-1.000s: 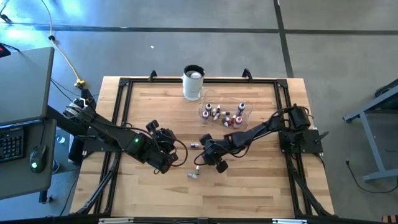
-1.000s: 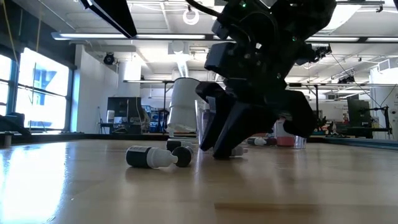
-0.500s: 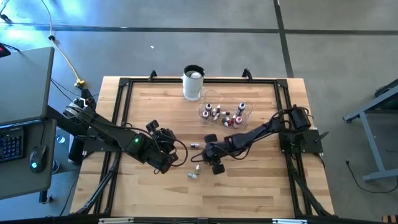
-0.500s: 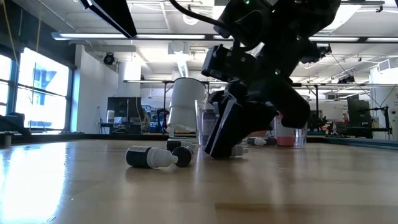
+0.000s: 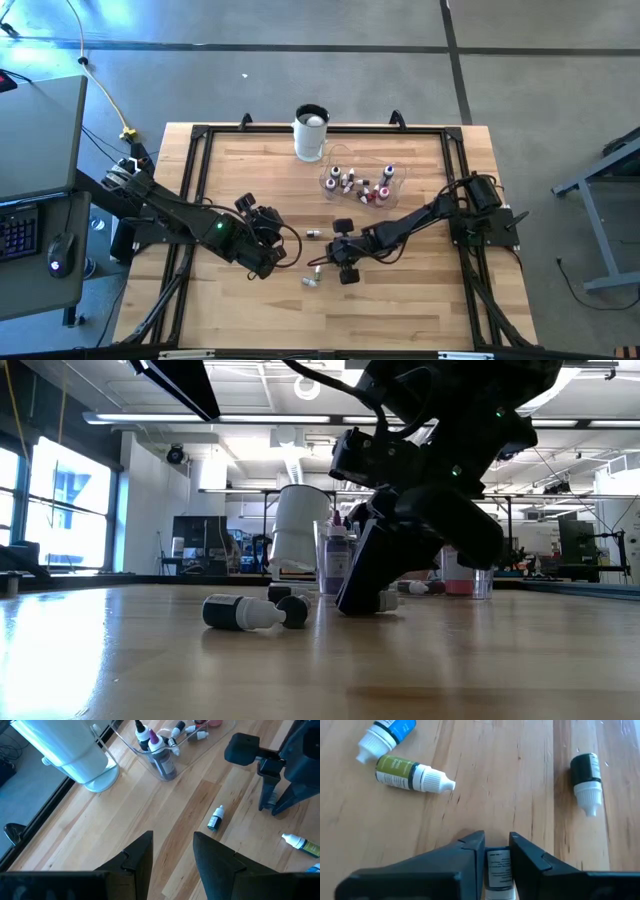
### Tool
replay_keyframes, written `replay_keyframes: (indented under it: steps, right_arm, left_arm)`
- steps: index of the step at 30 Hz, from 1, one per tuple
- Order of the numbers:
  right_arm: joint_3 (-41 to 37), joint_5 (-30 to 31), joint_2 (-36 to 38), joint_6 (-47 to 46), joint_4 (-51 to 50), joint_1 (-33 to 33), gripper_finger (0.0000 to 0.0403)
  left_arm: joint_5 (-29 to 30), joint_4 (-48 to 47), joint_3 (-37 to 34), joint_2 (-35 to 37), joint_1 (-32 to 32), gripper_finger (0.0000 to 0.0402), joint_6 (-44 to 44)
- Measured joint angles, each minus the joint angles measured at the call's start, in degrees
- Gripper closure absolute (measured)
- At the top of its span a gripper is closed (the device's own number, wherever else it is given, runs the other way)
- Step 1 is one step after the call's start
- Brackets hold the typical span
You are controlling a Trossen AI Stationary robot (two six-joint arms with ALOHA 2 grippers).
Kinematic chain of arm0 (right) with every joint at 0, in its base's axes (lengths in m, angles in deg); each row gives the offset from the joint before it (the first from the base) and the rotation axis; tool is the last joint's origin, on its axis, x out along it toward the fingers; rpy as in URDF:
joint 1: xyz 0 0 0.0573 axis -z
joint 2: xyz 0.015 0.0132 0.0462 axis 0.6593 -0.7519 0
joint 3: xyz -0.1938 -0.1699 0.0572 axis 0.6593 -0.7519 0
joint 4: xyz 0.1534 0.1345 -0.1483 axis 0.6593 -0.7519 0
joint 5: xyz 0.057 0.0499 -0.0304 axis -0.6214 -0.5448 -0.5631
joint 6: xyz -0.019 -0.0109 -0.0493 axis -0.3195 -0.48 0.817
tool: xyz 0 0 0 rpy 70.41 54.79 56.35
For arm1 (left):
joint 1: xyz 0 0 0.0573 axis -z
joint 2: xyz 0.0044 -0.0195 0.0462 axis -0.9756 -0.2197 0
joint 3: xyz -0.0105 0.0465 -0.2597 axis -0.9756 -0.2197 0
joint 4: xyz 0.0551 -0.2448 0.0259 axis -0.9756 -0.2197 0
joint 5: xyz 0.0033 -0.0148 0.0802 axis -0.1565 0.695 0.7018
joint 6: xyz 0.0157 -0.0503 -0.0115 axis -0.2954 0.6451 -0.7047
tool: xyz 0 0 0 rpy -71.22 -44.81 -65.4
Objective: Pick & Place food coloring
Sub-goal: Put the small purple food coloring bottle into the transparent container
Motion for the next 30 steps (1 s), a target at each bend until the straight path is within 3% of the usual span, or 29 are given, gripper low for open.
replay_keyframes:
  steps: [8, 14, 20, 25, 30]
  right_arm:
    - [-0.3, -0.3, 0.0, -0.1, 6.5, 0.0, 0.0317]
    - [-0.2, 1.5, 3.7, -1.6, 11.1, 0.0, 0.0327]
    - [-0.2, 15.8, 10.0, 0.2, 7.2, 0.5, 0.0326]
    - [-0.2, 29.4, 15.9, 0.3, -3.4, 3.4, 0.0321]
    - [-0.2, 33.9, 18.2, -4.8, -14.5, 9.1, 0.0323]
  left_arm:
    - [0.0, 0.0, 0.0, 0.0, 0.0, 0.0264, 0.0]
    - [0.1, 0.0, 0.0, 0.0, 0.0, 0.0264, 0.0]
    - [0.1, 0.0, 0.0, 0.0, 0.0, 0.0264, 0.0]
    - [0.1, 0.0, 0.0, 0.0, 0.0, 0.0264, 0.0]
    - [0.1, 0.0, 0.0, 0.0, 0.0, 0.0264, 0.0]
